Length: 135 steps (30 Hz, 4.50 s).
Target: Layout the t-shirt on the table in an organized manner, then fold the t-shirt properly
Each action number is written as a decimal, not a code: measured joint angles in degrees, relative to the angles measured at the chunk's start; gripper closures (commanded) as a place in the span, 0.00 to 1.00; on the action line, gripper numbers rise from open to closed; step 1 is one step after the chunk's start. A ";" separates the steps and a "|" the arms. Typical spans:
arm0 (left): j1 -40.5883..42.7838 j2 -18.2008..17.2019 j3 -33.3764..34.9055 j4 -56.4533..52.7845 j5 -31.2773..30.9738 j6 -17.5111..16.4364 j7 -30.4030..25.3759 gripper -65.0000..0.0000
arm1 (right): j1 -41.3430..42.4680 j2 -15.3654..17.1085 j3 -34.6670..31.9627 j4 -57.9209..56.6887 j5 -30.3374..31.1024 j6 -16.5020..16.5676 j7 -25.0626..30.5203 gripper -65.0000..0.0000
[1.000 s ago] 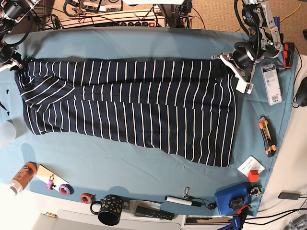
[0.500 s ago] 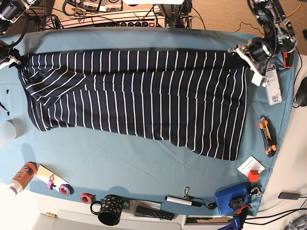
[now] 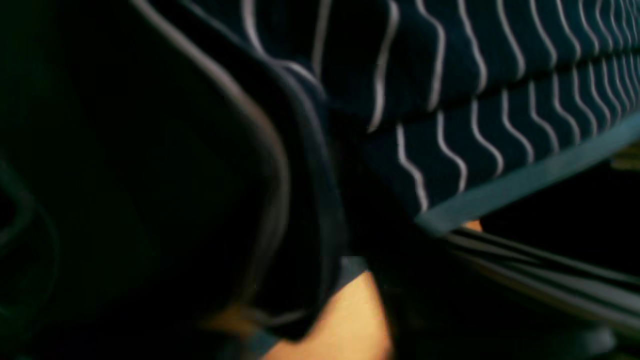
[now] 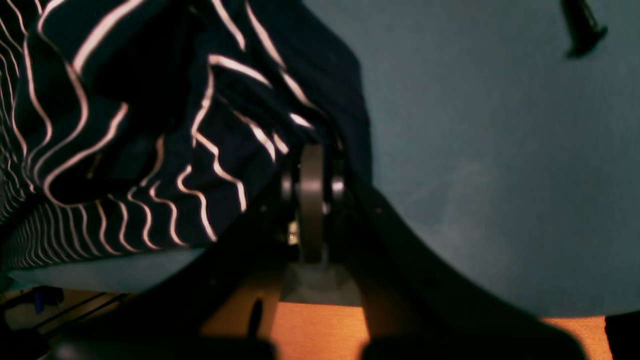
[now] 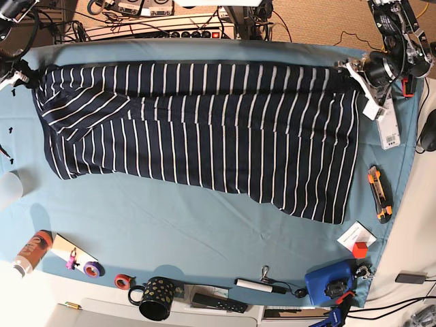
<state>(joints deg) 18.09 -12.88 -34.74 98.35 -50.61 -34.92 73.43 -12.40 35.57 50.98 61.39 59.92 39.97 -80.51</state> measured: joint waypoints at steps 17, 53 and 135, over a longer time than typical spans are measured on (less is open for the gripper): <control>0.31 -7.52 -0.20 1.40 0.98 5.60 2.62 0.52 | -0.15 0.59 0.00 0.09 21.38 -0.07 -0.44 0.66; -14.64 -8.70 -0.15 1.29 4.76 5.31 -5.40 0.52 | 32.48 0.63 -56.26 0.02 -34.60 -6.49 22.82 0.67; -14.29 -8.72 -0.17 1.25 4.94 5.31 -7.67 0.52 | 21.11 1.57 -33.57 0.66 -3.67 -2.64 2.01 0.64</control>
<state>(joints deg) 3.79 -21.61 -34.92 99.59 -45.67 -29.61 65.76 8.71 37.15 17.41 62.04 56.25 37.32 -78.50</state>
